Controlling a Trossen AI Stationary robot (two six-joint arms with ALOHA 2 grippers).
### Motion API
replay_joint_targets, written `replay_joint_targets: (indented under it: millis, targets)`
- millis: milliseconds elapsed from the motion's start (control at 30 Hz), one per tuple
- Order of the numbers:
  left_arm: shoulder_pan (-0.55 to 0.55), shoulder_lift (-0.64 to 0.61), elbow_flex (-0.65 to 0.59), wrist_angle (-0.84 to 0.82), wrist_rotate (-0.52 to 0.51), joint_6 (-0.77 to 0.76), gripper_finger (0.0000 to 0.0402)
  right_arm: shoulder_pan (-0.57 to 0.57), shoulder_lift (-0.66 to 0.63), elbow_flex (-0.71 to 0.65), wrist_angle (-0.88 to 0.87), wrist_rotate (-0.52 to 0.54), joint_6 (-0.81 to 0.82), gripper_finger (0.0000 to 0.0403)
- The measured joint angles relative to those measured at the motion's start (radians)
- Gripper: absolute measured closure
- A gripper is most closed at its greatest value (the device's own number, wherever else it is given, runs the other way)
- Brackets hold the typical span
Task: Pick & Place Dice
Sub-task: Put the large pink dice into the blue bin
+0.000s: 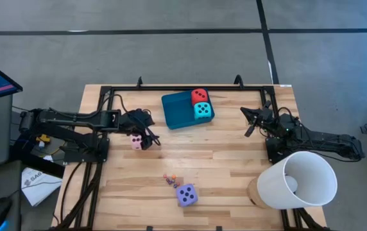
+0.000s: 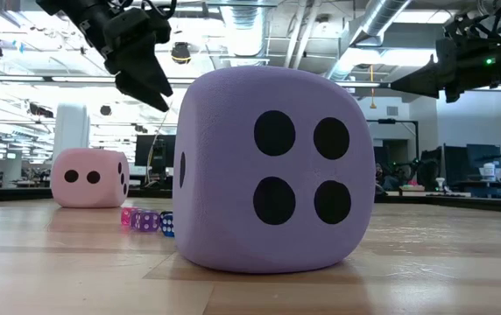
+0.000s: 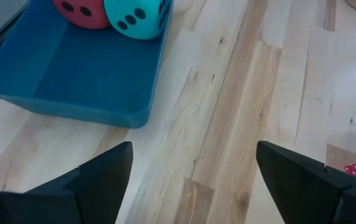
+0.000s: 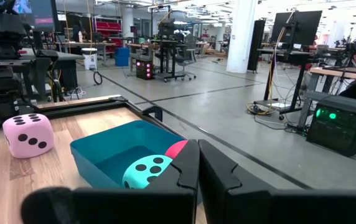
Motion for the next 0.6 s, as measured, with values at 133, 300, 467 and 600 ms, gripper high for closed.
replay_joint_targets:
  millis: [133,300,467,600]
  targets:
    - [0.0,0.0,0.0,0.027,-0.011,0.0,0.0071,0.0,0.0,0.0,0.0,0.0,0.0,0.0403]
    - [0.0,0.0,0.0,0.02,-0.014,-0.003,0.0068,0.0,0.0,0.0,0.0,0.0,0.0,0.0403]
    - [0.0,0.0,0.0,0.019,-0.014,-0.003,0.0068,0.0,0.0,0.0,0.0,0.0,0.0,0.0403]
    - [0.0,0.0,0.0,0.019,-0.014,-0.003,0.0057,0.0,0.0,0.0,0.0,0.0,0.0,0.0403]
